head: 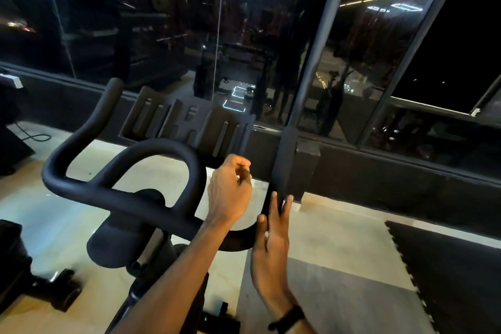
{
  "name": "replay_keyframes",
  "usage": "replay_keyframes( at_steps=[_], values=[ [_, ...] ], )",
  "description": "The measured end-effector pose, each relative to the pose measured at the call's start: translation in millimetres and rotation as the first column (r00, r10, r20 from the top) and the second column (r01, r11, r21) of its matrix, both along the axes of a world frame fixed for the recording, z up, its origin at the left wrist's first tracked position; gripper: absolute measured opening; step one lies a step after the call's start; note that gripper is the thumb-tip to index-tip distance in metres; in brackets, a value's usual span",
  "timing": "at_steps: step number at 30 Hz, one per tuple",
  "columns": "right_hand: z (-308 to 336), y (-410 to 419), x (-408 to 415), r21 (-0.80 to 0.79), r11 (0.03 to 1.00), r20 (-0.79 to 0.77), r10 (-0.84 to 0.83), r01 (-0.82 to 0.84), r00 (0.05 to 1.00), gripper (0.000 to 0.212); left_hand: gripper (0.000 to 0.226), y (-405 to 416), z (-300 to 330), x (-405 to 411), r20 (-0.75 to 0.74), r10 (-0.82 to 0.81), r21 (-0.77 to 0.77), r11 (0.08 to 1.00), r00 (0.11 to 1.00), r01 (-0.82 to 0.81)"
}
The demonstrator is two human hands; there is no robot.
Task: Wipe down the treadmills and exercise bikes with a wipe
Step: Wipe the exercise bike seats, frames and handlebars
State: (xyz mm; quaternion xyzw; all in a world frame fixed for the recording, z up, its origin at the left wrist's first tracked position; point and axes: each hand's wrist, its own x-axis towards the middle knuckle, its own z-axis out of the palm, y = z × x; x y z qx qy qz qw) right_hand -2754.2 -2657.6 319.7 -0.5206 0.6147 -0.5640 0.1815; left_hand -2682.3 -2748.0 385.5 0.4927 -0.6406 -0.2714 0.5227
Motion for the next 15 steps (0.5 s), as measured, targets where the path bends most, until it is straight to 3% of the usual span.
replay_keyframes(
  at_steps=[2, 4, 6, 8, 10, 13, 15],
  values=[
    [6, -18, -17, -0.036, 0.999, -0.302, -0.046, 0.037, 0.952, 0.068, 0.017, 2, 2, 2, -0.028, 0.011, -0.021, 1.0, 1.0, -0.011],
    [22, -45, -38, -0.071, 0.994, -0.599, -0.107, 0.081, 0.793, 0.061, 0.016, 3, 3, 3, -0.07, 0.03, -0.068, 0.997, 0.997, -0.035],
    [39, -66, -52, -0.022, 0.997, -0.78, -0.064, 0.074, 0.622, 0.065, 0.015, 6, 5, 6, -0.118, 0.041, -0.133, 0.99, 0.992, -0.057],
    [47, -76, -54, 0.092, 0.996, -0.853, 0.068, 0.019, 0.518, 0.068, 0.015, 11, 9, 14, -0.137, 0.039, -0.223, 0.973, 0.99, -0.069],
    [45, -69, -44, 0.114, 0.993, -0.875, 0.108, -0.017, 0.472, 0.065, 0.015, 17, 14, 32, -0.084, 0.064, -0.311, 0.947, 0.994, -0.087],
    [30, -28, -10, -0.05, 0.996, -0.87, -0.004, -0.08, 0.494, 0.048, 0.016, 19, 17, 72, 0.018, 0.214, -0.355, 0.915, 0.977, -0.194],
    [31, -7, 23, -0.031, 0.997, -0.816, 0.018, -0.074, 0.577, 0.054, 0.015, 14, 14, 96, 0.086, 0.316, -0.303, 0.912, 0.945, -0.277]
  ],
)
